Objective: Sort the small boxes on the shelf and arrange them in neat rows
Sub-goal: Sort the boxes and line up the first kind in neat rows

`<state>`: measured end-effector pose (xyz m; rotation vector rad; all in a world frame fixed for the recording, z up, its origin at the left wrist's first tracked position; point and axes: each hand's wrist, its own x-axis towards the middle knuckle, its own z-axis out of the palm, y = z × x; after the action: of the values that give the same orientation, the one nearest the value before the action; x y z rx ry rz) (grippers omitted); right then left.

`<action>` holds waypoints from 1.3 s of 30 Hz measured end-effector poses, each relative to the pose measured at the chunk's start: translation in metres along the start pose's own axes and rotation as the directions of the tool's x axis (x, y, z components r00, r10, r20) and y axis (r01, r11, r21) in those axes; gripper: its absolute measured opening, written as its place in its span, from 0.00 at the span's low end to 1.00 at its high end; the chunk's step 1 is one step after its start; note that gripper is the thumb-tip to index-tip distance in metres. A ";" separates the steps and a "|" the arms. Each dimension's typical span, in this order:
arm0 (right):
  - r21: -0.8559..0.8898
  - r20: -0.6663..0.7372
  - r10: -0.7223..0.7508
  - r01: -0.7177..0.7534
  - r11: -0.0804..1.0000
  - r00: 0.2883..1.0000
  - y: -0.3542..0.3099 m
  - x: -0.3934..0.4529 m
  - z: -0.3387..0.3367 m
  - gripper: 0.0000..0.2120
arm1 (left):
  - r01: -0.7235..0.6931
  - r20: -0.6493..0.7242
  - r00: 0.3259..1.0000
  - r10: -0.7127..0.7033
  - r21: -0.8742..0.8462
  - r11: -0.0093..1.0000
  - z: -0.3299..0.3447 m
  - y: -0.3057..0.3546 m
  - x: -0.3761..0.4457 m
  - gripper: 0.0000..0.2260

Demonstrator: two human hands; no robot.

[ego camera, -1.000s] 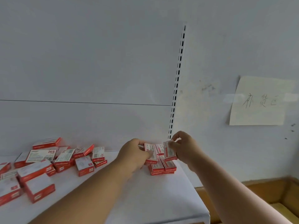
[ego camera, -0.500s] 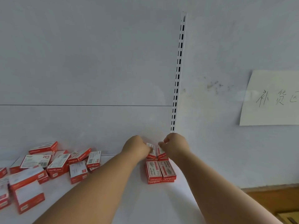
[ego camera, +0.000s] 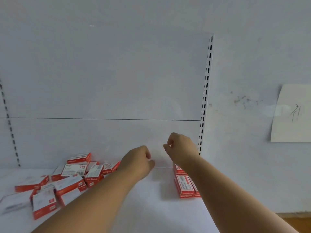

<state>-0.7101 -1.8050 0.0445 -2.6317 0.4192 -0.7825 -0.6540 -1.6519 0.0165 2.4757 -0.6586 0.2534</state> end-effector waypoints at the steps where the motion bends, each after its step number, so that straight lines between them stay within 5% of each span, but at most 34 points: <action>1: 0.009 0.002 -0.026 0.026 1.000 1.000 -0.015 -0.001 0.005 0.07 | -0.007 -0.019 1.000 0.007 0.015 1.000 -0.011 -0.012 -0.004 0.09; 14: 0.129 0.156 -0.229 0.210 0.969 0.961 -0.220 -0.020 0.117 0.02 | 0.008 0.006 1.000 -0.009 0.119 0.993 -0.135 -0.211 -0.026 0.05; 24: -0.009 0.359 -0.192 0.209 0.978 0.913 -0.268 -0.031 0.144 0.07 | -0.056 0.299 0.954 0.002 0.173 0.983 -0.181 -0.297 -0.015 0.17; 28: -0.234 0.463 -0.120 0.253 0.939 0.878 -0.281 -0.040 0.136 0.17 | -0.082 0.396 0.918 -0.013 0.221 0.972 -0.180 -0.302 -0.018 0.19; 32: -0.354 0.547 -0.002 0.234 0.906 0.837 -0.280 -0.050 0.131 0.27 | -0.091 0.376 0.927 -0.012 0.256 0.962 -0.173 -0.304 -0.020 0.22; 39: -0.177 0.413 -0.067 0.152 0.972 0.908 -0.279 -0.053 0.131 0.30 | -0.102 0.203 0.976 0.075 0.129 0.986 -0.175 -0.306 -0.025 0.12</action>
<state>-0.6284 -1.5031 0.0351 -2.9337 0.2453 -0.2118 -0.5275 -1.3227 0.0089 2.6309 -0.8625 0.0886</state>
